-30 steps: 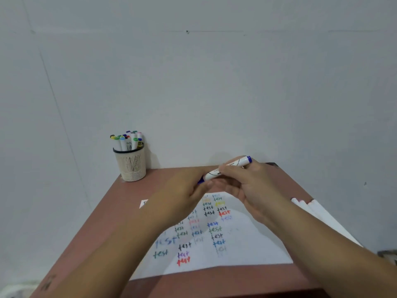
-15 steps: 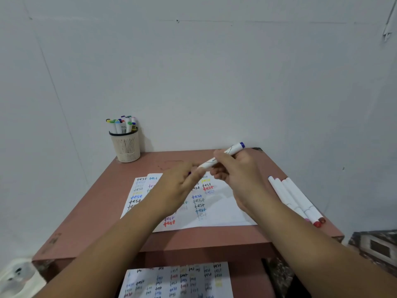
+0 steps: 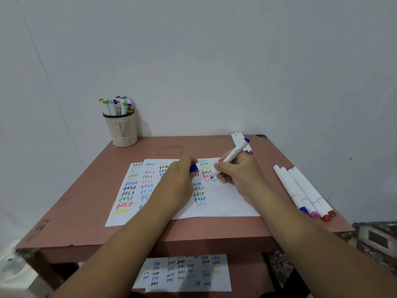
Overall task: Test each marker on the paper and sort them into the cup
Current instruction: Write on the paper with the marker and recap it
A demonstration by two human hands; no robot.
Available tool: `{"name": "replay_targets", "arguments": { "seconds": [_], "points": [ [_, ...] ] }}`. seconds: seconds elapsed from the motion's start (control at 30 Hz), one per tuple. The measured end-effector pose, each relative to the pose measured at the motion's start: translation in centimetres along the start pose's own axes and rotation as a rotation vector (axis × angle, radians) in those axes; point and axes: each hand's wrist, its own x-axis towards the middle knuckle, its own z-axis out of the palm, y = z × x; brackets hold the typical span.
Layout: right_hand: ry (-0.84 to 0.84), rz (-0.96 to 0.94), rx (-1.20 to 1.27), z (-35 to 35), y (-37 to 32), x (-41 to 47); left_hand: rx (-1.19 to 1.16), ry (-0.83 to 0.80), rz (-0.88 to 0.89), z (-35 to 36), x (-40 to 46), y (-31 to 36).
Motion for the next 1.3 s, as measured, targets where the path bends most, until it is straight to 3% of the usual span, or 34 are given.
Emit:
{"name": "replay_targets", "arguments": {
  "seconds": [0.33, 0.43, 1.3],
  "points": [
    [-0.04, -0.039, -0.226, 0.5, 0.5, 0.1, 0.117, 0.016, 0.033, 0.0, 0.2, 0.3],
    [-0.049, -0.035, -0.274, 0.6, 0.5, 0.0, 0.108, -0.01, -0.03, -0.2, 0.2, 0.8],
    [0.053, -0.062, -0.313, 0.5, 1.0, 0.3, 0.061, -0.021, -0.068, 0.3, 0.2, 0.3]
  ]
}}
